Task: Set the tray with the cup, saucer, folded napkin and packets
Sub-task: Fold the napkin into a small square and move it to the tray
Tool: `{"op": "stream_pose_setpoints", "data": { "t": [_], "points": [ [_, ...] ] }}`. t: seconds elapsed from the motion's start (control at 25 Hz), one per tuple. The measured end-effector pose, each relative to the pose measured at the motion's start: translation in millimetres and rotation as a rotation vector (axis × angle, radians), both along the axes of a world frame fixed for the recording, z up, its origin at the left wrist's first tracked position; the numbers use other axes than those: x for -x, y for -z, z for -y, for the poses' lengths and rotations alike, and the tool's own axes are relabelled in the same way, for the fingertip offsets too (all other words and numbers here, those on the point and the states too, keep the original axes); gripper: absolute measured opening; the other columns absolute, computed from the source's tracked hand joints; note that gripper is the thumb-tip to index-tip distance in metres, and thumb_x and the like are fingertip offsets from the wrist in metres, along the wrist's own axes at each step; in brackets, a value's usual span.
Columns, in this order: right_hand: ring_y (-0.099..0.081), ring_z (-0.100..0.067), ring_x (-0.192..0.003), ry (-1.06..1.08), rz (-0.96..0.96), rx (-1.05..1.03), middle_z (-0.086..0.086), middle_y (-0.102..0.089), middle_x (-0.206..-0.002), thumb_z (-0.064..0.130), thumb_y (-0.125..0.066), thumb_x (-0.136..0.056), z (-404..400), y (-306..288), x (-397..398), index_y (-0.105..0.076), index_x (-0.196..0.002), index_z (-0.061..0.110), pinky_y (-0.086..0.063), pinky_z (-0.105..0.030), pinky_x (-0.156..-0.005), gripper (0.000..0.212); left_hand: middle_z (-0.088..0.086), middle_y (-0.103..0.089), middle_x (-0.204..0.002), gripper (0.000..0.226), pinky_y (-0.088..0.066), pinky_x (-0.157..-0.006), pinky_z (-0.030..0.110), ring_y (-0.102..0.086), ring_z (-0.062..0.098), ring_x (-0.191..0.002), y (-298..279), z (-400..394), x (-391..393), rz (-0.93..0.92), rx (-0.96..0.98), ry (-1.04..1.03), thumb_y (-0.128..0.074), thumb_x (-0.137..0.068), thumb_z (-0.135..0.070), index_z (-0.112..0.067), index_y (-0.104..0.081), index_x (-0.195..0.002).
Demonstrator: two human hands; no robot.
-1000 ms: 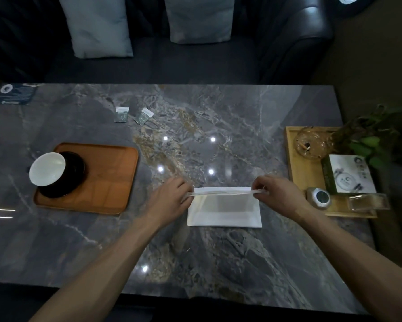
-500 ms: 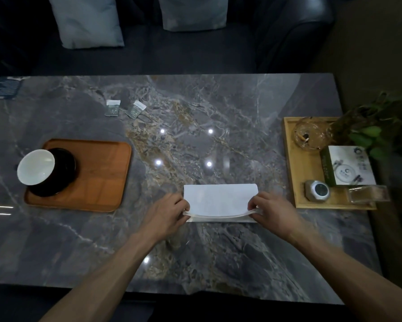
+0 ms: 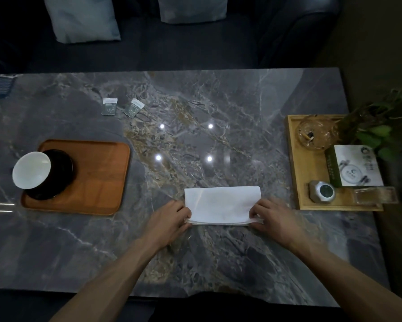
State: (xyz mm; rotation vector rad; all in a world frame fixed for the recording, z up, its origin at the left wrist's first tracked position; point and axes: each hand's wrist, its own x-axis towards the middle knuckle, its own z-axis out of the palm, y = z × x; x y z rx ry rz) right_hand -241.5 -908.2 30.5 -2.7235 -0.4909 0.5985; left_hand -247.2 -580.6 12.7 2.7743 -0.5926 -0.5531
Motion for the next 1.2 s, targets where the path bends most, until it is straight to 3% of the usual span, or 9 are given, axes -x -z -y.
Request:
{"op": "stream_pose_setpoints", "data": {
  "t": [0.28,0.4,0.48,0.6,0.72,0.84,0.96,1.08,1.2],
  "points": [
    [-0.056,-0.019,-0.100,-0.048,0.006,0.050,0.005,-0.064,-0.106,0.044,-0.076,-0.075,-1.7,3.0,3.3,-0.067,-0.097,0.030,-0.049,-0.034,-0.078,0.028,-0.005,-0.057,-0.103,0.025,-0.049,-0.068,0.036,-0.054,0.020,-0.097,6.5,-4.7,-8.3,-0.082,0.014,-0.014,-0.070,-0.080,-0.042,-0.027,-0.058,-0.095],
    [-0.057,-0.019,-0.096,0.015,0.114,0.060,0.006,-0.064,-0.104,0.054,-0.064,-0.083,-9.5,3.2,3.4,-0.068,-0.100,0.030,-0.049,-0.036,-0.079,0.030,-0.004,-0.058,-0.096,0.030,-0.042,-0.067,0.034,-0.054,0.021,-0.090,-2.4,-1.0,-11.3,0.065,-0.087,0.077,-0.068,-0.077,-0.053,-0.027,-0.062,-0.090],
    [-0.057,-0.022,-0.096,0.073,0.222,0.036,0.004,-0.064,-0.104,0.049,-0.056,-0.089,-21.9,5.5,2.8,-0.066,-0.105,0.028,-0.049,-0.037,-0.078,0.029,-0.004,-0.059,-0.091,0.028,-0.041,-0.067,0.034,-0.053,0.020,-0.083,-10.4,12.1,-10.8,0.202,-0.074,0.047,-0.059,-0.083,-0.053,-0.026,-0.065,-0.087],
    [-0.057,-0.027,-0.110,0.083,0.298,0.036,-0.001,-0.063,-0.118,0.042,-0.051,-0.094,-46.3,11.4,0.6,-0.061,-0.119,0.023,-0.049,-0.043,-0.089,0.033,0.001,-0.061,-0.089,0.022,-0.045,-0.067,0.036,-0.055,0.023,-0.079,-12.6,48.5,-10.7,0.282,0.044,0.023,-0.054,-0.088,-0.039,-0.020,-0.065,-0.086],
    [-0.054,-0.032,-0.123,0.079,0.273,0.064,-0.008,-0.060,-0.131,0.040,-0.042,-0.096,-63.3,23.8,0.2,-0.057,-0.130,0.016,-0.045,-0.047,-0.100,0.045,0.001,-0.058,-0.079,0.014,-0.042,-0.062,0.036,-0.054,0.022,-0.071,-0.6,82.0,-14.4,0.266,0.037,0.002,-0.056,-0.088,-0.032,-0.020,-0.058,-0.081],
    [-0.042,-0.034,-0.136,0.041,0.242,0.079,-0.010,-0.050,-0.145,0.033,-0.038,-0.098,-69.2,40.2,2.2,-0.048,-0.141,0.012,-0.027,-0.052,-0.113,0.048,-0.002,-0.058,-0.074,0.010,-0.043,-0.060,0.035,-0.056,0.019,-0.066,17.9,94.7,-20.1,0.227,0.051,-0.064,-0.059,-0.088,-0.029,-0.021,-0.056,-0.081],
    [-0.024,-0.031,-0.146,0.022,0.217,0.101,-0.008,-0.031,-0.158,0.030,-0.035,-0.100,-68.9,54.7,5.5,-0.035,-0.149,0.011,-0.017,-0.053,-0.116,0.052,-0.002,-0.061,-0.079,0.014,-0.046,-0.062,0.035,-0.057,0.018,-0.068,37.2,97.0,-24.5,0.266,0.065,-0.063,-0.054,-0.092,-0.031,-0.020,-0.058,-0.099],
    [-0.017,-0.027,-0.149,0.046,0.195,0.123,-0.007,-0.019,-0.161,0.036,-0.029,-0.101,-69.2,63.4,6.3,-0.026,-0.152,0.011,-0.013,-0.052,-0.118,0.057,0.002,-0.063,-0.095,0.037,-0.044,-0.070,0.038,-0.056,0.021,-0.079,50.8,96.9,-15.2,0.278,0.011,-0.145,-0.049,-0.094,-0.035,-0.016,-0.053,-0.126],
    [-0.013,-0.025,-0.150,0.047,0.184,0.126,-0.007,-0.015,-0.162,0.039,-0.027,-0.101,-68.7,66.1,6.0,-0.018,-0.154,0.012,-0.011,-0.051,-0.119,0.060,0.009,-0.048,-0.140,0.060,-0.035,-0.096,0.047,-0.047,0.027,-0.119,54.3,85.5,-6.2,0.209,-0.060,-0.257,-0.042,-0.093,-0.043,-0.016,-0.041,-0.145]
  ]
}}
